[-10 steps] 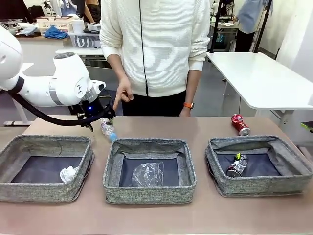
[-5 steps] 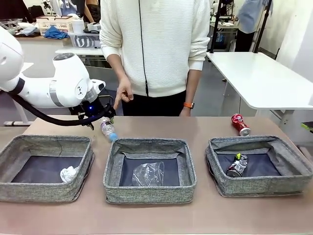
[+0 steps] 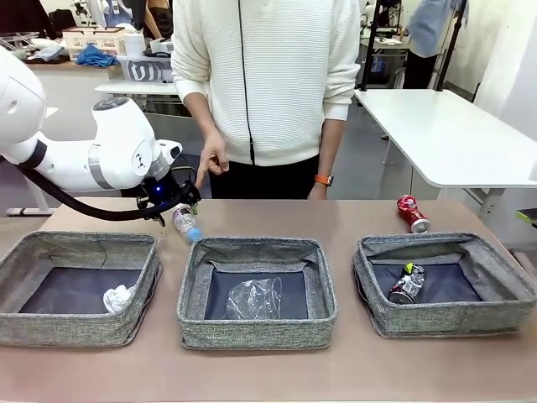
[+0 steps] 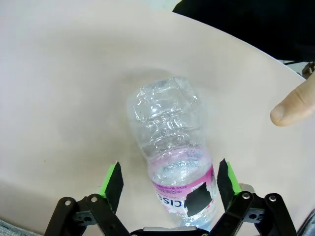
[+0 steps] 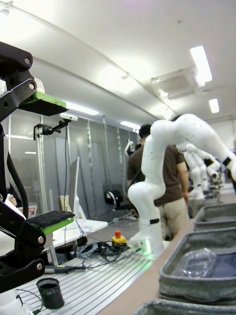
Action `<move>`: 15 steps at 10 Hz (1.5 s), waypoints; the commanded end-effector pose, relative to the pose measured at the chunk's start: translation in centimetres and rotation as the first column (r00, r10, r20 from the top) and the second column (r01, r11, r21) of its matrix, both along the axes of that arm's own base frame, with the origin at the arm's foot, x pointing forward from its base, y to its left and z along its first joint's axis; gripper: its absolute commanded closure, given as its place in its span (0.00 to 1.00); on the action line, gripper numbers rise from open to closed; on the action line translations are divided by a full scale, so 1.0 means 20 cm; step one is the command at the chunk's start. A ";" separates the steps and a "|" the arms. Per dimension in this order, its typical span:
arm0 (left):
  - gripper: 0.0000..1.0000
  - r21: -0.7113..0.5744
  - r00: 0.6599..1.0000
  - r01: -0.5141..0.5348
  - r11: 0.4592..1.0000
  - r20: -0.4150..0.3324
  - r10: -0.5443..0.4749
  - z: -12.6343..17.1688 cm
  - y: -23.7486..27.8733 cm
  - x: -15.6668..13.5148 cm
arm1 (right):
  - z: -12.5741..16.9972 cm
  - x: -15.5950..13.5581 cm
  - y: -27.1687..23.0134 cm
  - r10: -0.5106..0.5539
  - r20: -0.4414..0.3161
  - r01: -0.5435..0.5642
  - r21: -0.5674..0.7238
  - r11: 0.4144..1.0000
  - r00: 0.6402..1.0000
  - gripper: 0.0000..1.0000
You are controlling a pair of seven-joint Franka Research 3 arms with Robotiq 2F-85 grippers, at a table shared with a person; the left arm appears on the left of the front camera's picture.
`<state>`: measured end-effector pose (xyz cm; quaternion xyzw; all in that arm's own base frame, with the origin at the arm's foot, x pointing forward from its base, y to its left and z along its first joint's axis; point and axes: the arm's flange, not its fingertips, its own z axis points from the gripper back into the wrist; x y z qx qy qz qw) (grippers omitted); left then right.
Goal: Sort the waste into the appropriate baskets.
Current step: Pick up the waste item pointed out by the person.
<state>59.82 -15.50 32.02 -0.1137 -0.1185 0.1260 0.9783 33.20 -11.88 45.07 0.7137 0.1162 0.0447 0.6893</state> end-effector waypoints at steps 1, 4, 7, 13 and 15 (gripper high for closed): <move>0.59 0.005 1.000 -0.010 1.000 0.009 0.010 -0.01 0.00 -0.01 | 0.04 0.00 -0.01 0.001 -0.019 -0.001 -0.003 1.000 1.000 0.00; 1.00 0.016 1.000 -0.014 1.000 0.002 0.014 -0.01 0.00 -0.01 | 0.04 0.00 -0.01 0.001 -0.019 -0.001 -0.003 1.000 1.000 0.00; 1.00 0.003 0.999 -0.039 0.999 -0.016 0.039 0.01 0.03 -0.01 | 0.04 0.00 -0.01 0.001 -0.019 -0.001 -0.003 1.000 1.000 0.00; 1.00 -0.037 0.999 -0.028 0.999 -0.018 0.028 0.20 0.08 -0.09 | 0.04 0.00 -0.01 0.001 -0.019 -0.001 -0.003 1.000 1.000 0.00; 1.00 -0.082 0.996 0.061 0.995 -0.061 -0.066 0.68 0.20 -0.31 | 0.04 0.00 -0.01 0.001 -0.019 -0.001 -0.003 1.000 1.000 0.00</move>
